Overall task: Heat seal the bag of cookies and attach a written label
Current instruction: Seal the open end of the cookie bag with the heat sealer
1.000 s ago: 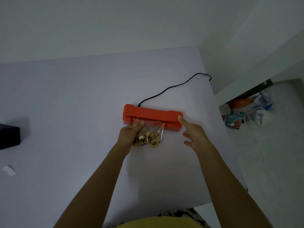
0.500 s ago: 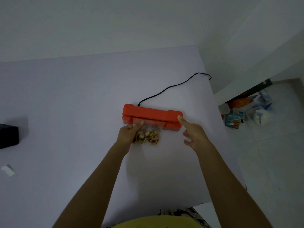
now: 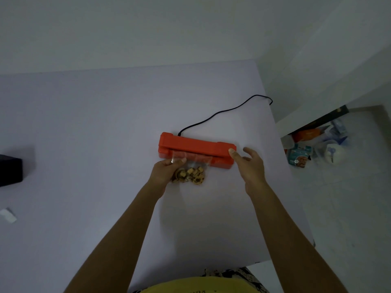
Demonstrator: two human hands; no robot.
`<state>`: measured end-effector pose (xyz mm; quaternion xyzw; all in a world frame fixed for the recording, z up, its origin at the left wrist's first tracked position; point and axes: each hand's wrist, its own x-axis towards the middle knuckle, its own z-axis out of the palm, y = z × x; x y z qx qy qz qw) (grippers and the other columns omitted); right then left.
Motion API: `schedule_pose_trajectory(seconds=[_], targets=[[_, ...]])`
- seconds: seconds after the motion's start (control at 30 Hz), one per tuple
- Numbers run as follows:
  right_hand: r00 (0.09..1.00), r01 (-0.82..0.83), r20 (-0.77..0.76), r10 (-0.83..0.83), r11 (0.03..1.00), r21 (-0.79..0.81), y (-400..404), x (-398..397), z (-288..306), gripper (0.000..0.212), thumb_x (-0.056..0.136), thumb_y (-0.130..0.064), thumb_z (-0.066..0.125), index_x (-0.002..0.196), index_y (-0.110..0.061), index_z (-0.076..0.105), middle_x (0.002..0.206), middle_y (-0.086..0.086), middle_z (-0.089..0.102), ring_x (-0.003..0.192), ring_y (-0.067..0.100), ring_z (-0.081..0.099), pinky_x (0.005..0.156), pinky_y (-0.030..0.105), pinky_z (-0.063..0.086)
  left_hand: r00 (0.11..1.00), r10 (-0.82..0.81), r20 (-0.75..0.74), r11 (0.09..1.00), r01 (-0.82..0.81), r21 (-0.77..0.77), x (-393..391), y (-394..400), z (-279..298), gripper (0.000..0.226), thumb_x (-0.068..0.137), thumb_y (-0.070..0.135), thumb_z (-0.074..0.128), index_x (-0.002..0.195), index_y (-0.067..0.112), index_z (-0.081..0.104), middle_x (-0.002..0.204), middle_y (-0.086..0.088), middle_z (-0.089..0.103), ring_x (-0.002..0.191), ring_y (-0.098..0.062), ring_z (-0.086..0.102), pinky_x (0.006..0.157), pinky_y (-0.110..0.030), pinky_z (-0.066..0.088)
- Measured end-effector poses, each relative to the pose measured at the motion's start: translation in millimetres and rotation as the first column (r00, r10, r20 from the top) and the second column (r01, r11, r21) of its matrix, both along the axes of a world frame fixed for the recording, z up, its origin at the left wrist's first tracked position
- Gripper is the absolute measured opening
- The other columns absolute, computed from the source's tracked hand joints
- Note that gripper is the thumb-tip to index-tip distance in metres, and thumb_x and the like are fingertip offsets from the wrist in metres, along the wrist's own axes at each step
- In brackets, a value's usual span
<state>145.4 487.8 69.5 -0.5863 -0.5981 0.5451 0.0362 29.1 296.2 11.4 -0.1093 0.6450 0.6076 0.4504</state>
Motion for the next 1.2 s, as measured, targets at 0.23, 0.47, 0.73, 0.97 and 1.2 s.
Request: schedule_pose_trajectory(seconds=[0.23, 0.47, 0.73, 0.97, 1.2], targets=[[0.999, -0.033, -0.027, 0.045, 0.943, 0.33, -13.9, -7.2, 11.9, 0.024, 0.083, -0.039, 0.071, 0.101, -0.023, 0.068, 0.114, 0.0, 0.06, 0.098, 0.011, 0.055, 0.083, 0.025, 0.041, 0.999, 0.042, 0.01, 0.999, -0.042, 0.002, 0.4, 1.5, -0.2, 0.026, 0.078, 0.023, 0.076, 0.097, 0.005, 0.074, 0.096, -0.015, 0.074, 0.093, -0.031, 0.07, 0.085, -0.038, 0.057], [0.973, 0.063, -0.224, 0.053, 0.874, 0.482, -36.4, -16.0, 52.6, 0.014, 0.093, -0.028, 0.058, 0.102, -0.025, 0.069, 0.108, -0.005, 0.061, 0.104, 0.013, 0.059, 0.08, 0.009, 0.047, 0.999, 0.044, 0.026, 0.999, -0.045, 0.007, -1.1, 1.1, 0.5, 0.025, 0.078, 0.023, 0.076, 0.094, 0.004, 0.074, 0.094, -0.016, 0.074, 0.089, -0.03, 0.07, 0.083, -0.036, 0.057], [0.811, -0.264, -0.314, 0.493, 0.788, 0.556, -58.6, -45.6, 107.0, 0.054, 0.077, -0.006, 0.041, 0.118, -0.029, 0.067, 0.113, -0.006, 0.055, 0.106, 0.013, 0.054, 0.083, 0.024, 0.047, 0.998, 0.034, 0.054, 0.999, -0.035, 0.011, -2.8, 0.8, -3.1, 0.033, 0.074, 0.028, 0.08, 0.094, 0.003, 0.074, 0.094, -0.016, 0.074, 0.092, -0.032, 0.07, 0.087, -0.04, 0.056], [0.67, -0.446, -0.278, 0.689, 0.672, 0.592, -76.3, -69.7, 119.7, 0.054, 0.081, -0.007, 0.044, 0.132, -0.021, 0.057, 0.118, -0.002, 0.058, 0.111, 0.01, 0.054, 0.094, 0.019, 0.048, 0.999, 0.006, 0.052, 1.0, -0.007, 0.02, -3.1, 0.2, -0.1, 0.024, 0.077, 0.026, 0.077, 0.09, 0.006, 0.074, 0.092, -0.013, 0.075, 0.086, -0.027, 0.071, 0.076, -0.032, 0.056], [0.973, 0.077, -0.222, -0.064, 0.996, 0.05, -63.3, -31.5, 56.3, 0.008, 0.083, -0.018, 0.06, 0.079, -0.017, 0.067, 0.082, 0.004, 0.07, 0.08, 0.025, 0.065, 0.074, 0.036, 0.054, 0.998, -0.025, 0.064, 0.999, 0.023, 0.03, -5.6, -2.8, -0.9, 0.034, 0.075, 0.028, 0.079, 0.1, 0.005, 0.072, 0.097, -0.013, 0.074, 0.092, -0.029, 0.071, 0.088, -0.04, 0.056]])
